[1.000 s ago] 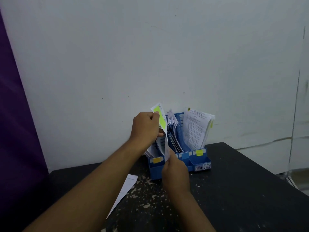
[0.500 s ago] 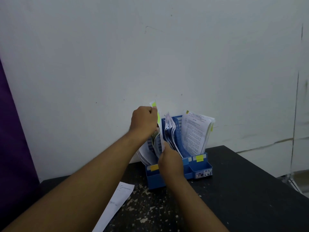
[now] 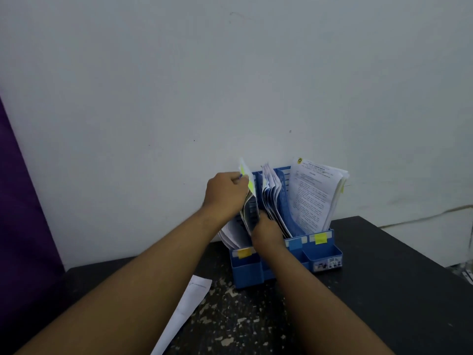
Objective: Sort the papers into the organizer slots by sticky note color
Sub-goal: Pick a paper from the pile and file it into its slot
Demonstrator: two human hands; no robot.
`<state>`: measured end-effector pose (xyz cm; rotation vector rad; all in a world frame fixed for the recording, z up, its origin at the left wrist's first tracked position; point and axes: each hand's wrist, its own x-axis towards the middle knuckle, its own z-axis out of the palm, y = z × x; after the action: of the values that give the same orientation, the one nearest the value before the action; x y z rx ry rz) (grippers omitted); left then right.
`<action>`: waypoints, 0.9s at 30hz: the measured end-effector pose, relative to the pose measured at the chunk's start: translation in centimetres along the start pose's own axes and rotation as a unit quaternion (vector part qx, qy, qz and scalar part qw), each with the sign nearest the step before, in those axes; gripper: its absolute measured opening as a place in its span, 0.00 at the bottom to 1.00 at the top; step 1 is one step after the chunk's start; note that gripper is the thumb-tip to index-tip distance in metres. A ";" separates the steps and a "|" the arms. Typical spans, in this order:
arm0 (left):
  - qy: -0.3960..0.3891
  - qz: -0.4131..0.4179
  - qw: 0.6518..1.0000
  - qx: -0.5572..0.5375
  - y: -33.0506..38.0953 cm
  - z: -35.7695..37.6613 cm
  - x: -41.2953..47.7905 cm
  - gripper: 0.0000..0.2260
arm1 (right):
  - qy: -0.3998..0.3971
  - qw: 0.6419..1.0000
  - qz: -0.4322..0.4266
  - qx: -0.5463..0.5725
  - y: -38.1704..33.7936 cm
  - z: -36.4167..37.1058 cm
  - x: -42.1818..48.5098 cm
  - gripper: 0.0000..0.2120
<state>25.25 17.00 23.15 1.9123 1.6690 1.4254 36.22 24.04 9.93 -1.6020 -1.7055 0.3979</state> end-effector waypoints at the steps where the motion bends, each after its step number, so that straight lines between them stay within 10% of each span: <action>1: 0.000 0.003 1.000 -0.002 -0.3 0.1 -0.6 0.07 | 0.000 1.000 0.011 -0.002 0.3 0.1 0.1 0.23; 12: 0.095 0.027 0.995 0.002 -9.4 -1.7 -11.1 0.10 | 0.025 1.000 -0.010 -0.013 -0.5 1.5 -4.0 0.24; 18: 0.081 -0.128 0.974 0.168 -20.7 -8.2 -17.8 0.13 | 0.097 0.994 -0.018 -0.039 -3.0 3.9 -11.9 0.33; 27: -0.140 -0.307 0.868 0.364 -26.3 -13.8 -24.7 0.41 | -0.166 0.981 -0.047 -0.092 -7.2 12.9 -23.1 0.35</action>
<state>1.13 -1.19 -0.92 1.4908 2.5420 0.2606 20.62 4.24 -0.97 -1.6464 -2.1146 0.4955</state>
